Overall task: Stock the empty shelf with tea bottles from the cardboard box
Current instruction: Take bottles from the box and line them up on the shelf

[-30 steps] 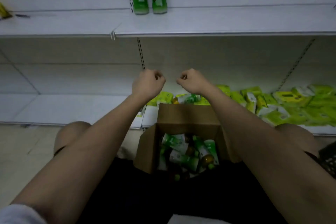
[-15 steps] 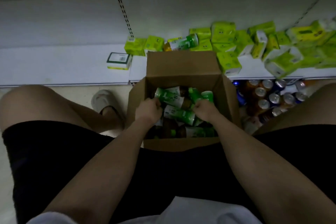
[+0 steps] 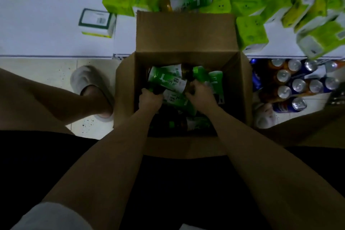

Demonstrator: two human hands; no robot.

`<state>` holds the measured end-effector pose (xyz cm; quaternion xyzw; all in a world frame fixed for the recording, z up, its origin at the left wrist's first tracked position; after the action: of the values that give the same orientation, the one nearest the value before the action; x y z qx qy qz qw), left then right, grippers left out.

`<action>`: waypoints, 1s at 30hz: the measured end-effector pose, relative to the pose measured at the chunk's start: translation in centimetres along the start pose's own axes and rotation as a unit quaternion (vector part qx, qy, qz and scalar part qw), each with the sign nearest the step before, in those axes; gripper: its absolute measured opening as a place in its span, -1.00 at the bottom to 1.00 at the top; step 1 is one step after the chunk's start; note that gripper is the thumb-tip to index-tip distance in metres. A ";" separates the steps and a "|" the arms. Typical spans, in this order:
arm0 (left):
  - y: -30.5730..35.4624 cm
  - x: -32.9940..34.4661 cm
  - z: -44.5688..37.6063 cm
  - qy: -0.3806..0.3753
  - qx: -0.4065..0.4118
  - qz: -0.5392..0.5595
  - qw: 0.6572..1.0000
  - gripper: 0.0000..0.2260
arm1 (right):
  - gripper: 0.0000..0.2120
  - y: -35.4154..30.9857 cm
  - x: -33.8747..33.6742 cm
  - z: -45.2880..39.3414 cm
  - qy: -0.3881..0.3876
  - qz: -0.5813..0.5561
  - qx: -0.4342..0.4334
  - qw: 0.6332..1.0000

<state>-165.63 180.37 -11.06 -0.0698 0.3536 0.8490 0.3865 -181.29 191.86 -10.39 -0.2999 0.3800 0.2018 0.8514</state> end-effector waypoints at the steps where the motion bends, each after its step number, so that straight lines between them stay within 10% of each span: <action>1: -0.2 0.9 -0.7 0.007 -0.031 0.052 0.998 -0.38 | -0.65 0.0 0.0 -1.1 0.013 -0.006 0.010 1.000; 12: -3.3 6.3 -4.1 0.036 -0.154 0.301 0.940 -0.05 | -0.26 1.3 5.1 -6.3 -0.070 -0.038 0.025 0.997; 18: -3.4 5.8 -3.2 0.026 -0.147 0.335 0.930 -0.20 | -0.24 1.1 3.9 -5.6 -0.025 0.036 0.022 0.999; 30: 1.0 2.4 3.0 0.015 0.047 0.254 0.966 -0.16 | -0.35 3.3 -3.5 2.2 -0.001 0.030 0.067 0.997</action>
<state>-167.54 183.32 -9.22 0.0277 0.4052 0.9005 0.1550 -184.18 195.35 -7.73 -0.2309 0.4009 0.2018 0.8633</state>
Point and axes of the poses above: each hand's wrist, its own z-axis away from the middle knuckle, its own x-axis out of the palm, y = z × x, the point moved 5 cm from there along -z, towards the middle knuckle, and after that the axes turned 14 degrees about z, right-handed, at the moved point
